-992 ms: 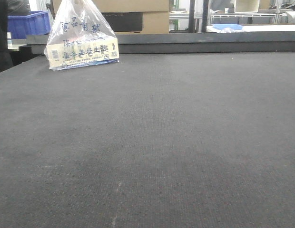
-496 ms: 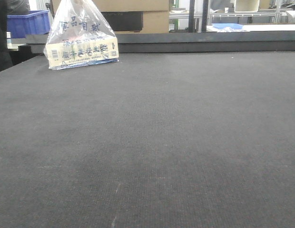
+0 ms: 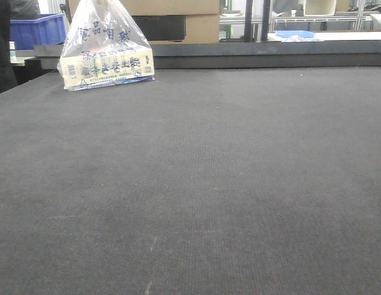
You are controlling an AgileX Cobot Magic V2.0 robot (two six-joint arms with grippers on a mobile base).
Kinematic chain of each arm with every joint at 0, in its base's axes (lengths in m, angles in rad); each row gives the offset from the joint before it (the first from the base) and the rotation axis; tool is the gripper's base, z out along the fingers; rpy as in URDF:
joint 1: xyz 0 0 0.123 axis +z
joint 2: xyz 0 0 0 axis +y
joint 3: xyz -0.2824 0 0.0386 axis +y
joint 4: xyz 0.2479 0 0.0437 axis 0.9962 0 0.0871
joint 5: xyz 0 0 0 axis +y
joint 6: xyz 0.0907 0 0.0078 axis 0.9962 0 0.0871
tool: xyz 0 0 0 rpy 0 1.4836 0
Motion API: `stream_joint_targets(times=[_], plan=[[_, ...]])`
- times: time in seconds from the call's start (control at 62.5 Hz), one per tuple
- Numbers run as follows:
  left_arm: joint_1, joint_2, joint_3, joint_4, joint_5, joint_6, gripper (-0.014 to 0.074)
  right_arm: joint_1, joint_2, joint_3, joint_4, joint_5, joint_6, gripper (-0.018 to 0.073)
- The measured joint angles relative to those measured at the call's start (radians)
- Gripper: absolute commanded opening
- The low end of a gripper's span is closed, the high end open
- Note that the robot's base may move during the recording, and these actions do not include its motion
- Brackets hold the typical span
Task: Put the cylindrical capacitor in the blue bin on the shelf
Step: 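Lower both open grippers toward the orange cylinder and brown capacitor, then close left gripper on orange cylinder, right gripper on brown capacitor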
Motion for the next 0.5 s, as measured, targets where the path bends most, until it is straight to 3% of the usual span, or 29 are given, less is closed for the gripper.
stream_joint_targets(times=[0.096, 0.208, 0.496], plan=[[0.0, 0.129, -0.073, -0.017, 0.091, 0.0, -0.0111, 0.0, 0.124, -0.086, 0.0, 0.132, 0.0, -0.0162], [0.0, 0.23, -0.13, -0.022, 0.11, 0.0, -0.0111, 0.0, 0.25, -0.156, 0.0, 0.264, 0.0, -0.0162], [0.0, 0.364, -0.162, -0.025, 0.155, -0.011, -0.0111, 0.0, 0.413, -0.196, 0.017, 0.384, 0.0, -0.0162]])
